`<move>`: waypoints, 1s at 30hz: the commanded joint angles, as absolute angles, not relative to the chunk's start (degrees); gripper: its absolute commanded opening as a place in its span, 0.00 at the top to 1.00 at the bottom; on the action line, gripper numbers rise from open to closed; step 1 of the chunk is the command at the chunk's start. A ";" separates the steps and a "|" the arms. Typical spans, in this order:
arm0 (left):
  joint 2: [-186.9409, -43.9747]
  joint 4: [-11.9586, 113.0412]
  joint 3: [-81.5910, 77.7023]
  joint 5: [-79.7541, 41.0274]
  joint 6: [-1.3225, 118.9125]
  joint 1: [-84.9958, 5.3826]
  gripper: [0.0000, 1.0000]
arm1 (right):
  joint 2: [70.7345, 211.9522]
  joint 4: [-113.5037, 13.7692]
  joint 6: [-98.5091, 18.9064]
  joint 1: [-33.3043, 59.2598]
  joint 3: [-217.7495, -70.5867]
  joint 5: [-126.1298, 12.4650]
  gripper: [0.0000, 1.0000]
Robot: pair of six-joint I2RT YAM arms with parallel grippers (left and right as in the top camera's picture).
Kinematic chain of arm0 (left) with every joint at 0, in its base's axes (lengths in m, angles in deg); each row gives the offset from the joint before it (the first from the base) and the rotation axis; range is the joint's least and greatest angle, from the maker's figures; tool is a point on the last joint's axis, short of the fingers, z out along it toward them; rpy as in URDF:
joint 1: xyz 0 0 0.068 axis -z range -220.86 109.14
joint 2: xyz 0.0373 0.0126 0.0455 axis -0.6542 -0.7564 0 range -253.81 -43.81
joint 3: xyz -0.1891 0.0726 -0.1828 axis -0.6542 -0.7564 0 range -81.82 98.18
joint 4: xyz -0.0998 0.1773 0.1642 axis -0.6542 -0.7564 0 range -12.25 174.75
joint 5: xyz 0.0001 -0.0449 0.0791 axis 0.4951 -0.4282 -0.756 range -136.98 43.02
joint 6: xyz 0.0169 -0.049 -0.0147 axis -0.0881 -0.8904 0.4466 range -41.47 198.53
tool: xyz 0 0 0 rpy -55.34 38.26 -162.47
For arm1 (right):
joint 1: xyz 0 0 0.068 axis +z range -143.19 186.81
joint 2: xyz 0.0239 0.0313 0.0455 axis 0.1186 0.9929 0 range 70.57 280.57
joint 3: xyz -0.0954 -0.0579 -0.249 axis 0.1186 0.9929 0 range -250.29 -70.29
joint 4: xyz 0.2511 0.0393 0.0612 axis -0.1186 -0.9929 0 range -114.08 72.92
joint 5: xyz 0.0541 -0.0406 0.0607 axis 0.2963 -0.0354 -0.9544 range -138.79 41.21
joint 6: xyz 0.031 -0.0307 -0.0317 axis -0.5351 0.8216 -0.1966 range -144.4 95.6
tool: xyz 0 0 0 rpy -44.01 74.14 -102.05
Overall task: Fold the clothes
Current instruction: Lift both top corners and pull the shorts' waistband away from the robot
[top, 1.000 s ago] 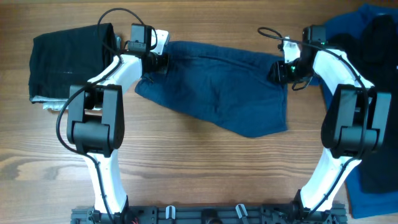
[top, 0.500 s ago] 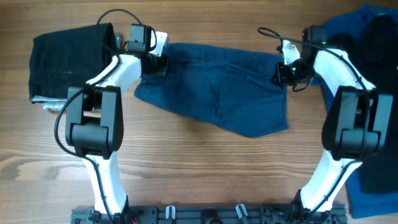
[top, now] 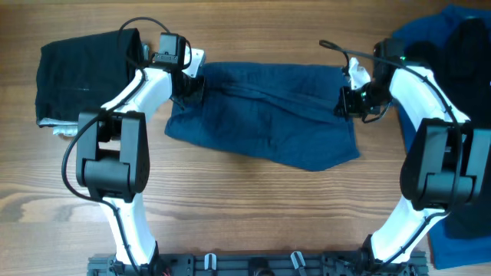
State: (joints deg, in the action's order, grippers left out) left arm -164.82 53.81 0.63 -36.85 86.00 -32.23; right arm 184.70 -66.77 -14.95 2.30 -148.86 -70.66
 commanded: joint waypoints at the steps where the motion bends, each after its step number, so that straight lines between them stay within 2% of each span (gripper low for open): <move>1: -163.97 50.79 -0.46 -38.55 85.10 -32.39 0.96 | 187.12 -61.37 -16.09 2.52 -145.69 -69.59 0.96; 10: -169.67 54.81 -0.46 -40.61 85.17 -32.39 0.96 | 195.47 -50.38 -18.56 2.52 -145.64 -67.58 0.95; 22: -179.33 74.18 -0.44 -41.09 85.32 -32.39 0.96 | 201.55 -34.12 -21.75 2.50 -145.64 -61.17 0.96; 30: -180.89 85.13 -0.44 -41.09 85.30 -32.39 0.96 | 204.63 -20.63 -24.89 2.52 -145.67 -60.14 0.96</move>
